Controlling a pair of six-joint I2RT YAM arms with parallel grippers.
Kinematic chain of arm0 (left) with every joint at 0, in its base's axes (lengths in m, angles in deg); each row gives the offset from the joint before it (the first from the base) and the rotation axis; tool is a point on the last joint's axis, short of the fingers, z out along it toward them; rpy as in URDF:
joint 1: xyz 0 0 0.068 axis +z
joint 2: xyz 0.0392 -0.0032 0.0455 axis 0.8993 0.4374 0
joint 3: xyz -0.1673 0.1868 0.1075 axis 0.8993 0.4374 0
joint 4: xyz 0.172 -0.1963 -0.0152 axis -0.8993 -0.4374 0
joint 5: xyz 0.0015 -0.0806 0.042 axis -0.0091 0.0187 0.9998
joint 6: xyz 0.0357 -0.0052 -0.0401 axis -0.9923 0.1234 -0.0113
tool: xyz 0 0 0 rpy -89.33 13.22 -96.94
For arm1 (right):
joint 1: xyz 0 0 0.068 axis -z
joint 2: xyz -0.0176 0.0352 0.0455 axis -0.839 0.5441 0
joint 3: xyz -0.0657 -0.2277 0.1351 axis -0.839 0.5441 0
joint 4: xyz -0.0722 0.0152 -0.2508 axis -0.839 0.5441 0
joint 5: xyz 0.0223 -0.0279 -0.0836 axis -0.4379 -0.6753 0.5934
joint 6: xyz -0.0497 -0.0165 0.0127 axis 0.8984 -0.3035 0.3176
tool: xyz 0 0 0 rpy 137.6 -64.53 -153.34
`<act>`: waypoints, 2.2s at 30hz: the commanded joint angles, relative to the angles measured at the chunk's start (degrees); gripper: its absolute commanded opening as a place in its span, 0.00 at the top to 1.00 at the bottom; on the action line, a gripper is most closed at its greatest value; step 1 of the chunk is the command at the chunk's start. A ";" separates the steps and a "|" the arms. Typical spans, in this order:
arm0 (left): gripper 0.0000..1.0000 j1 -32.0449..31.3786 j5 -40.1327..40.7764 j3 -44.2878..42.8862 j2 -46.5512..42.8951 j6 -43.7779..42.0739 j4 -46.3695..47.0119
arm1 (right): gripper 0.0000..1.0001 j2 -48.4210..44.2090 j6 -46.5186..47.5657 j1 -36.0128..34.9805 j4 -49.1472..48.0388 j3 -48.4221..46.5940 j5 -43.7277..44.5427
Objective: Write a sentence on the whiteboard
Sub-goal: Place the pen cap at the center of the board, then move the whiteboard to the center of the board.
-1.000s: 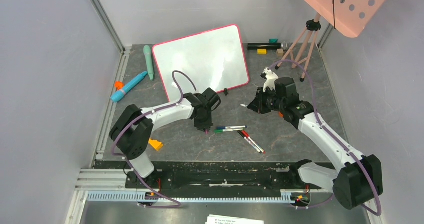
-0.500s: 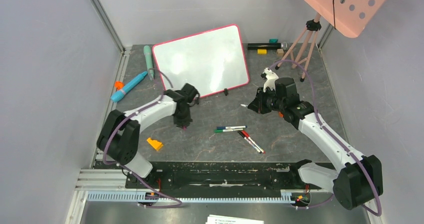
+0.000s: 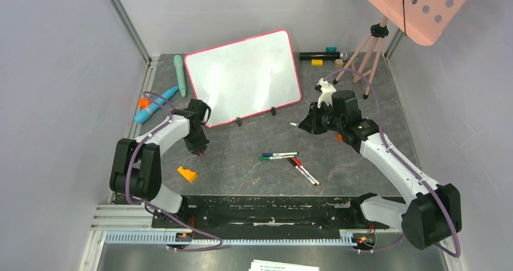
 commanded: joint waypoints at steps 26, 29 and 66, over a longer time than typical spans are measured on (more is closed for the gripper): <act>0.00 4.82 -8.47 5.11 -26.76 -13.30 30.12 | 1.00 4.29 -3.56 0.10 -1.26 -8.96 -2.05; 0.00 8.22 -16.56 7.73 -26.93 -19.98 40.26 | 1.00 4.62 -3.19 0.10 0.92 -10.54 -2.20; 0.00 29.51 -69.63 -17.60 19.96 -11.45 60.39 | 1.00 9.42 -1.03 0.10 5.91 -17.36 0.21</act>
